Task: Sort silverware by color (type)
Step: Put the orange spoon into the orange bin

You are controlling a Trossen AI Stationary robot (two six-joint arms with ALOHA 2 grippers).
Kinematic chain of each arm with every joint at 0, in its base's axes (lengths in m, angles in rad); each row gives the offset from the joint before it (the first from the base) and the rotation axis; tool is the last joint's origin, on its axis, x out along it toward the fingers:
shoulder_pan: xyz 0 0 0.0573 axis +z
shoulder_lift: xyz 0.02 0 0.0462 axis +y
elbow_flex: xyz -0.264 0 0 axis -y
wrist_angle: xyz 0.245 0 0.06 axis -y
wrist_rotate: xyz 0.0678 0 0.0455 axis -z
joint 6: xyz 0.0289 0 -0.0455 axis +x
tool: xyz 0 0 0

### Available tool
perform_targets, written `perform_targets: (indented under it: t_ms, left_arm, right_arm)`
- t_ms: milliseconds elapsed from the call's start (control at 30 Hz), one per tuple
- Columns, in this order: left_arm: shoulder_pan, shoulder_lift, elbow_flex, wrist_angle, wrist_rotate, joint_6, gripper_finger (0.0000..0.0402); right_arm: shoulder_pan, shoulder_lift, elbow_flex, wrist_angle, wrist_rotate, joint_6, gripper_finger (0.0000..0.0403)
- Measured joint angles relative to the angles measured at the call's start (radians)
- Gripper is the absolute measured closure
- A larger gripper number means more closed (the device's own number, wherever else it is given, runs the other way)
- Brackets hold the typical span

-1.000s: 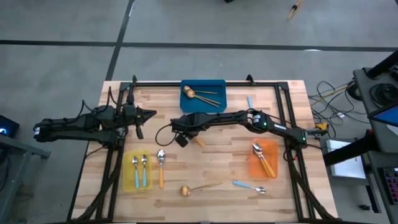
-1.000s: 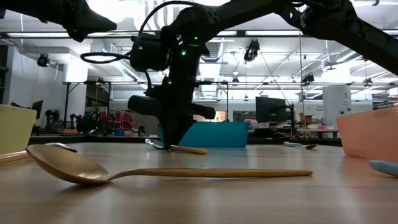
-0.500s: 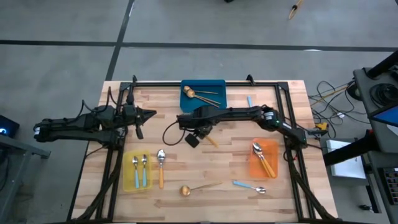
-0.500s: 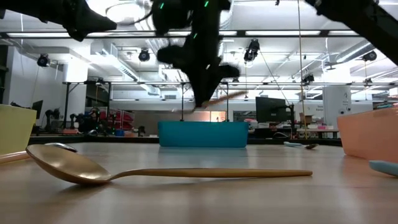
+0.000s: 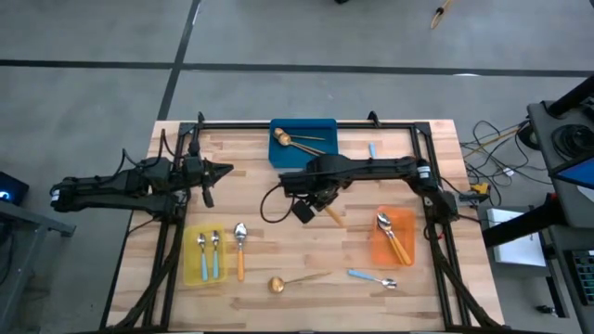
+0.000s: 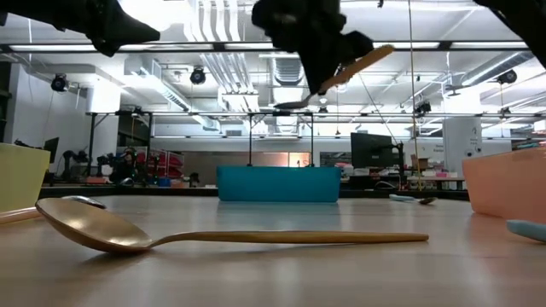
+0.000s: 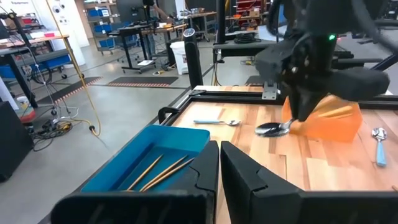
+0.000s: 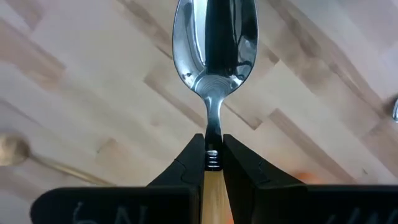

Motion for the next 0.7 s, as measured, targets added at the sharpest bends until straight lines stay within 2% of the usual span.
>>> perform_targets:
  t_ms: [200,467,700]
  left_arm:
    - [0.000,-0.003,0.000,0.001,0.000,-0.002,0.0402]
    - [0.000,-0.003,0.000,0.003,0.000,-0.003,0.0402]
    - [0.000,-0.003,0.000,0.004,0.000,-0.003,0.0402]
  right_arm:
    - [0.021,-0.097,-0.103,0.000,0.005,0.039,0.0375]
    - [0.035,-0.299,-0.423,-0.001,0.009,0.210,0.0375]
    - [0.074,-0.514,-0.697,0.011,-0.021,0.437,0.0375]
